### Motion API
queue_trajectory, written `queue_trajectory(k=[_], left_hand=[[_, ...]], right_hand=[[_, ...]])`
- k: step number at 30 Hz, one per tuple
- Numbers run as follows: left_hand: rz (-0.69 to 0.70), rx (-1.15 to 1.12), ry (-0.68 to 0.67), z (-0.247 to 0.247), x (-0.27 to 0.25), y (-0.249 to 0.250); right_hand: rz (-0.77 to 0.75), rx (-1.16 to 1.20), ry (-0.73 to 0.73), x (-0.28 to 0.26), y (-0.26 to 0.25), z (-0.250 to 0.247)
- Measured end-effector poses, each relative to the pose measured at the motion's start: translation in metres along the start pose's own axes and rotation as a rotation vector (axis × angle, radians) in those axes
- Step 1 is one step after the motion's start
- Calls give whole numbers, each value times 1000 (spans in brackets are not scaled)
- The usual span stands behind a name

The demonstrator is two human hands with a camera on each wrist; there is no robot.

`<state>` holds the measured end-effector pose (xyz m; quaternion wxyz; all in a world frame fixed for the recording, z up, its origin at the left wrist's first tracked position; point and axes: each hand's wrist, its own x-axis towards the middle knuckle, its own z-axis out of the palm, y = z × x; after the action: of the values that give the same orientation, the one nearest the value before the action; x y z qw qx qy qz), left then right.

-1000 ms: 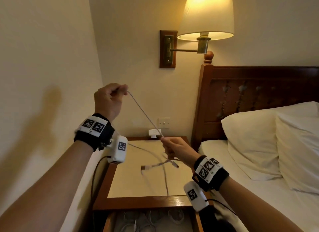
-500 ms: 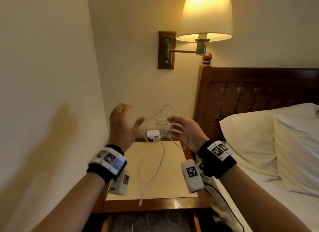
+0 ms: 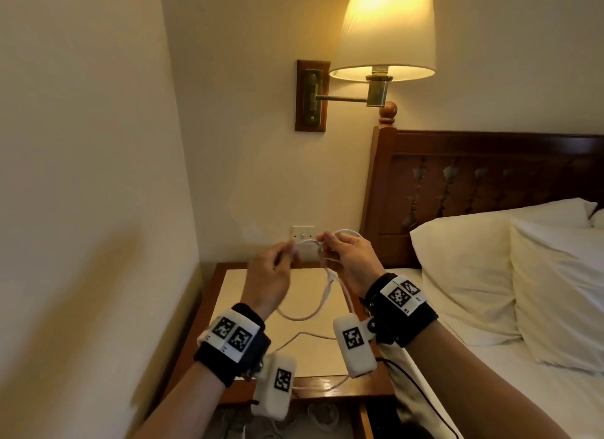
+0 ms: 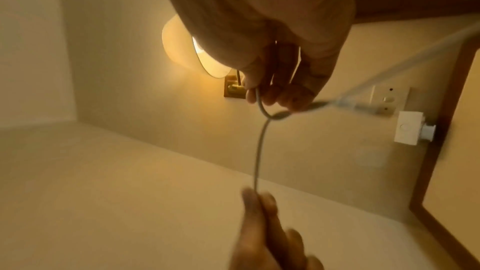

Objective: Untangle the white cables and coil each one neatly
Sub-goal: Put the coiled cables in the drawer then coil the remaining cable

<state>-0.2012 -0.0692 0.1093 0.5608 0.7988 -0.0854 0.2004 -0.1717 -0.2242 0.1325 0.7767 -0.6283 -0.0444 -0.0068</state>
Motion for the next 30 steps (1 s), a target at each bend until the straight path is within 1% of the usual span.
queue_trajectory(k=[2, 4, 6, 7, 8, 9, 10, 12, 13, 14, 15, 16, 17, 18, 19, 20, 21, 22, 23, 26, 28, 30], left_hand=[[6, 117, 104, -16, 10, -10], [10, 231, 252, -36, 19, -24], [-79, 314, 401, -59, 26, -45], [-126, 366, 439, -70, 26, -54], [-157, 418, 438, -78, 25, -63], [-179, 462, 390, -82, 25, -72], [-194, 499, 297, -81, 27, -81], [-252, 594, 81, -74, 29, -90], [-268, 667, 12, -68, 29, -88], [-214, 716, 18, -62, 29, -84], [-80, 675, 75, -56, 29, -78], [106, 565, 105, -49, 28, -66], [276, 446, 62, -41, 26, -49], [365, 354, -32, -33, 23, -33], [394, 285, -149, -25, 23, -19], [381, 215, -242, -19, 25, -10], [351, 144, -279, -14, 28, -6], [312, 62, -271, -13, 31, -5], [281, 20, -236, -14, 34, -6], [327, 108, -119, -25, 43, -15], [302, 88, -143, -29, 42, -20], [203, 7, -200, -28, 33, -33]], right_hand=[[45, 86, 20, -2, -5, -2], [57, 229, 71, -2, -12, -7], [34, 376, 153, 2, -23, -21], [27, 406, 174, 4, -28, -30], [36, 391, 164, 7, -33, -37], [55, 333, 126, 8, -36, -42], [64, 239, 79, 8, -37, -43], [30, 26, -2, 7, -35, -38], [11, -71, -37, 6, -33, -33], [5, -166, -73, 4, -32, -28], [8, -263, -118, 2, -31, -22], [15, -351, -173, 1, -30, -17], [24, -412, -240, -1, -30, -11], [36, -429, -309, -2, -30, -6], [52, -401, -371, -4, -30, -1], [72, -337, -421, -6, -30, 2], [98, -255, -457, -7, -32, 3], [126, -177, -483, -10, -35, 3], [152, -115, -502, -13, -38, 0], [174, -14, -503, -22, -45, -11], [148, 95, -475, -26, -51, -14], [97, 284, -435, -23, -60, -18]])
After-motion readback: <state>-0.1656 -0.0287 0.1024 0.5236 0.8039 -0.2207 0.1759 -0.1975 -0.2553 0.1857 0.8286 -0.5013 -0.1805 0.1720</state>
